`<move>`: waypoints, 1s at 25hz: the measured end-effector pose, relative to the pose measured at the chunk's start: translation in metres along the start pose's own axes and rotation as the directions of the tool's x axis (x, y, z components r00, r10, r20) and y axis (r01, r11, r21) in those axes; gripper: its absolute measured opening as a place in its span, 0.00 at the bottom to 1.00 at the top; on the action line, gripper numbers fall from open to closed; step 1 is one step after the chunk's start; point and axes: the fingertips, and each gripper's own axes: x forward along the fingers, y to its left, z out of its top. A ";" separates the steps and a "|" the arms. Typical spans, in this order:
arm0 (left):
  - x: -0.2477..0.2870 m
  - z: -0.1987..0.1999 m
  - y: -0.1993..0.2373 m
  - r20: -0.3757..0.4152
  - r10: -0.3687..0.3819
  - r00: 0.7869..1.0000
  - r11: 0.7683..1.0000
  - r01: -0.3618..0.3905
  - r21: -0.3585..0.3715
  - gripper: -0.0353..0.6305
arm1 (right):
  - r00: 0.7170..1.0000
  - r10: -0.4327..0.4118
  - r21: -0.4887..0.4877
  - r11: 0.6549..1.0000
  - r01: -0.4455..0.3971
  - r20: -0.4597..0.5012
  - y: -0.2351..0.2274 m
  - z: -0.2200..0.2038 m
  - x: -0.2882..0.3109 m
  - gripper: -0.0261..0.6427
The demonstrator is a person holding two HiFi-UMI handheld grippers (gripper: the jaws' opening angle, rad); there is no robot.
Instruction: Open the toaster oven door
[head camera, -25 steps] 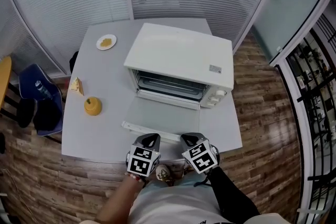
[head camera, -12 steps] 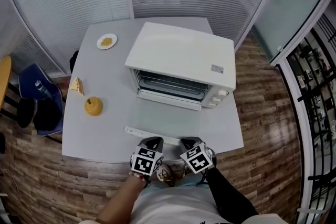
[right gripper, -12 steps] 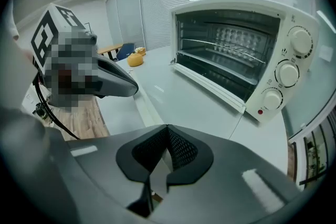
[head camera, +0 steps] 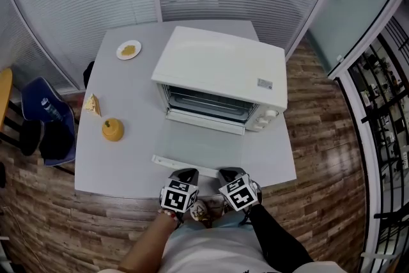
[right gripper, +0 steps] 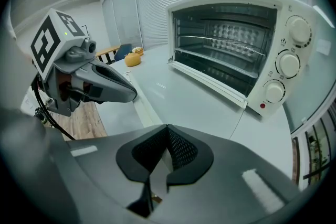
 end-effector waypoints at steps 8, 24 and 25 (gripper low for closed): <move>-0.007 0.016 0.007 0.048 0.026 0.999 1.000 -0.025 -0.014 0.11 | 0.990 -0.073 0.000 0.997 0.074 0.118 -0.015 0.029 -0.020 0.04; -0.113 0.179 -0.011 0.461 0.156 0.873 0.960 -0.245 0.138 0.11 | 0.773 -0.211 0.013 0.967 0.253 0.598 -0.069 0.167 -0.158 0.04; -0.124 0.191 -0.017 0.489 0.161 0.857 0.955 -0.260 0.140 0.11 | 0.758 -0.211 0.011 0.965 0.260 0.617 -0.071 0.173 -0.169 0.04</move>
